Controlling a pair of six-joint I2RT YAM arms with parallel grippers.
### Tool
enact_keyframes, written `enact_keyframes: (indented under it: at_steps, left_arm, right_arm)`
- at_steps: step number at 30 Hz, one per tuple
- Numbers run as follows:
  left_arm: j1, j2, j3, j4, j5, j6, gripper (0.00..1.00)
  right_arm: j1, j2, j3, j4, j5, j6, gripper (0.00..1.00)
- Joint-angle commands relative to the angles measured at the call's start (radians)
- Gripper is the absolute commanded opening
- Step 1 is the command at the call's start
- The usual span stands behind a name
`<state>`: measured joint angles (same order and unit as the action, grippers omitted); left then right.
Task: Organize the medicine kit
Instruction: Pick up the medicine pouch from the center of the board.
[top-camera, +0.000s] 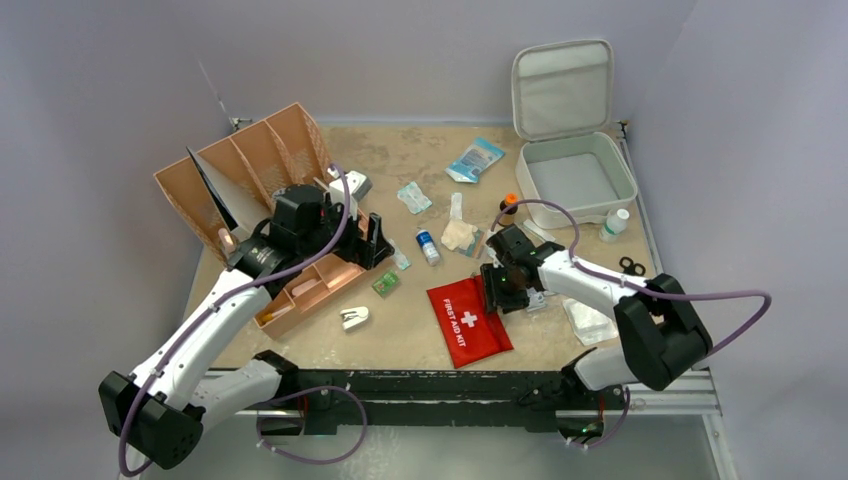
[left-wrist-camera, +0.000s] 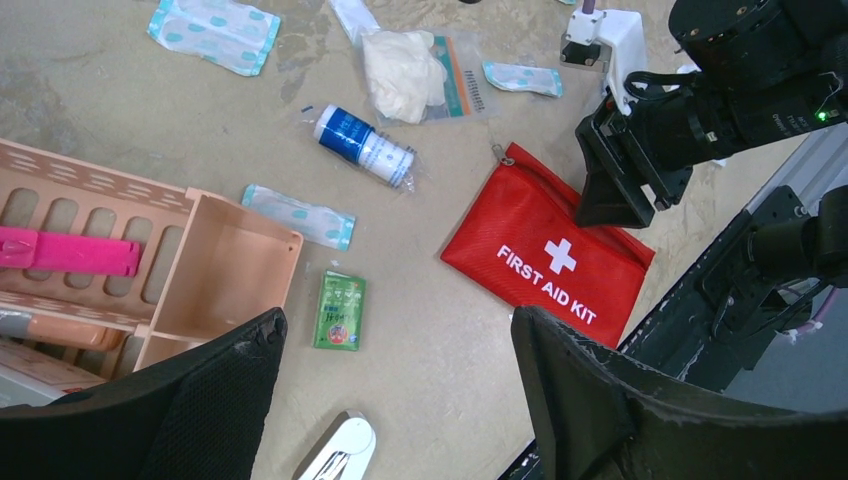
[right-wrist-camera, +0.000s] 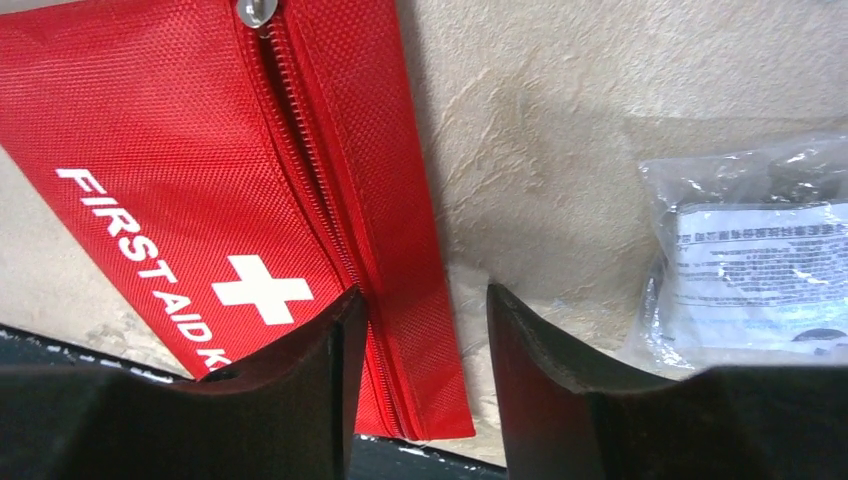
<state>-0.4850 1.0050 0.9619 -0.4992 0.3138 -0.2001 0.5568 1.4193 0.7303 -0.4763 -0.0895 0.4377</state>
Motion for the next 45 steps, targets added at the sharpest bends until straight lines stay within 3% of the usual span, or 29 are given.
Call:
enact_keyframes:
  at_steps: [1, 7, 14, 20, 27, 31, 36, 41, 45]
  left_arm:
    - [-0.001, 0.012, 0.001, 0.047, 0.029, -0.012, 0.81]
    - [-0.001, 0.016, 0.0, 0.04, 0.011, -0.03, 0.8]
    - [-0.001, 0.057, 0.034, 0.001, -0.017, -0.166, 0.71]
    - [-0.001, 0.102, 0.128, -0.06, 0.051, -0.271, 0.68]
    - [-0.001, 0.24, 0.455, -0.285, 0.193, -0.289, 0.67]
    - [-0.001, 0.301, 0.636, -0.414, 0.259, -0.234, 0.67]
    - [-0.001, 0.38, 0.754, -0.528, 0.42, -0.054, 0.68]
    - [-0.001, 0.476, 0.809, -0.659, 0.494, 0.03, 0.68]
    - [-0.002, 0.493, 0.777, -0.609, 0.552, -0.006, 0.67]
  right_arm:
    - [0.01, 0.017, 0.001, -0.021, 0.077, 0.007, 0.47]
    - [0.016, -0.013, 0.021, -0.038, 0.123, -0.03, 0.25]
    - [0.017, -0.194, 0.075, 0.001, 0.065, -0.151, 0.0]
    - [0.017, -0.327, 0.073, 0.103, -0.023, -0.333, 0.0]
    - [0.017, -0.521, 0.032, 0.42, -0.26, -0.624, 0.0]
    - [0.017, -0.458, 0.141, 0.325, -0.331, -0.852, 0.0]
    - [0.018, -0.423, 0.205, 0.266, -0.56, -1.156, 0.0]
    - [0.018, -0.374, 0.287, 0.231, -0.667, -1.207, 0.0]
    - [0.022, -0.37, 0.272, 0.29, -0.657, -1.253, 0.0]
